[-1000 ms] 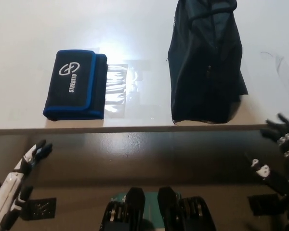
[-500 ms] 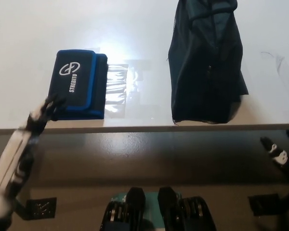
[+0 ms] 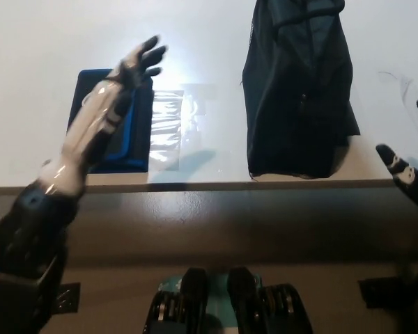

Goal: Use both hands to pick up the lunch bag on the right hand side and smoothly move it near the note book on the left hand side

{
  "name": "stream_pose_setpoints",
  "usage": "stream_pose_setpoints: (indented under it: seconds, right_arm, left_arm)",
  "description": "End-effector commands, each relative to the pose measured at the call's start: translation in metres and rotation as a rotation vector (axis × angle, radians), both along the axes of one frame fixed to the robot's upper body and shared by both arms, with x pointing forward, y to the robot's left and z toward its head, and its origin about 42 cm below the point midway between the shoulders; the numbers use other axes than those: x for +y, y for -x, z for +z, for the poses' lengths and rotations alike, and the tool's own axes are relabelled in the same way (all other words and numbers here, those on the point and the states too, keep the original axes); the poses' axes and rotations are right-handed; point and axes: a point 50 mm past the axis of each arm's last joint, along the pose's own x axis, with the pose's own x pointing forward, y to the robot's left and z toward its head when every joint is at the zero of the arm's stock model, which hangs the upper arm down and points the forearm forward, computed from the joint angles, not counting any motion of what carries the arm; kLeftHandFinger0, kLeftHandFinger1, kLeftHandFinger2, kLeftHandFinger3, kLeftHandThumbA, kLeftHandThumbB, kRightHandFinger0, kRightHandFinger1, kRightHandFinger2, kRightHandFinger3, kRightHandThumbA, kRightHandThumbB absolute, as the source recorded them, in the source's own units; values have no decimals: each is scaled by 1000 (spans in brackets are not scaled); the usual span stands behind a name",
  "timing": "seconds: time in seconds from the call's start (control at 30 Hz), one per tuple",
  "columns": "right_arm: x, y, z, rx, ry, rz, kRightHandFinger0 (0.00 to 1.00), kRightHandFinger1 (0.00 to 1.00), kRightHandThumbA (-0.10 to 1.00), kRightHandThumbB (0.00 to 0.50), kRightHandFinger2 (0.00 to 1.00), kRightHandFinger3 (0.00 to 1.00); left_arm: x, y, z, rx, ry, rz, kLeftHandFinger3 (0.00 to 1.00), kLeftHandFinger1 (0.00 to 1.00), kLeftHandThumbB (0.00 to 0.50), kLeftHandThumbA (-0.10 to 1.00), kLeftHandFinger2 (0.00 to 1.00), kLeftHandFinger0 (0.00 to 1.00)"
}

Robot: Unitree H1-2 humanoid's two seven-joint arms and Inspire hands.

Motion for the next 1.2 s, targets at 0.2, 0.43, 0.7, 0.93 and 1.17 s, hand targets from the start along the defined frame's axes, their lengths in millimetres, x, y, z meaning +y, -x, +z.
stream_pose_setpoints:
  seconds: [0.2, 0.43, 0.7, 0.93, 1.17]
  right_arm:
    - [3, -31, 24, -29, -44, 52, 1000, 1000, 1000, 375, 1000, 1000]
    - [1, -49, 32, -17, -95, 87, 1000, 1000, 1000, 311, 1000, 1000]
    - [3, -86, 25, 74, -366, 206, 1000, 1000, 1000, 323, 1000, 1000]
    - [8, -106, 30, 119, -518, 274, 1000, 1000, 1000, 358, 1000, 1000]
    - [16, -120, 26, 169, -647, 339, 1000, 1000, 1000, 331, 1000, 1000]
  left_arm:
    - [-35, -50, 18, 56, -73, -4, 1000, 1000, 394, 1000, 1000, 1000]
    - [-51, -66, 17, 133, -31, -15, 1000, 1000, 356, 1000, 1000, 1000]
    - [-74, -91, 3, 247, -10, 7, 1000, 1000, 391, 1000, 1000, 1000]
    - [-89, -111, -6, 310, -24, 3, 1000, 1000, 413, 1000, 1000, 1000]
    - [-102, -121, -16, 370, -25, -53, 1000, 1000, 442, 1000, 1000, 1000]
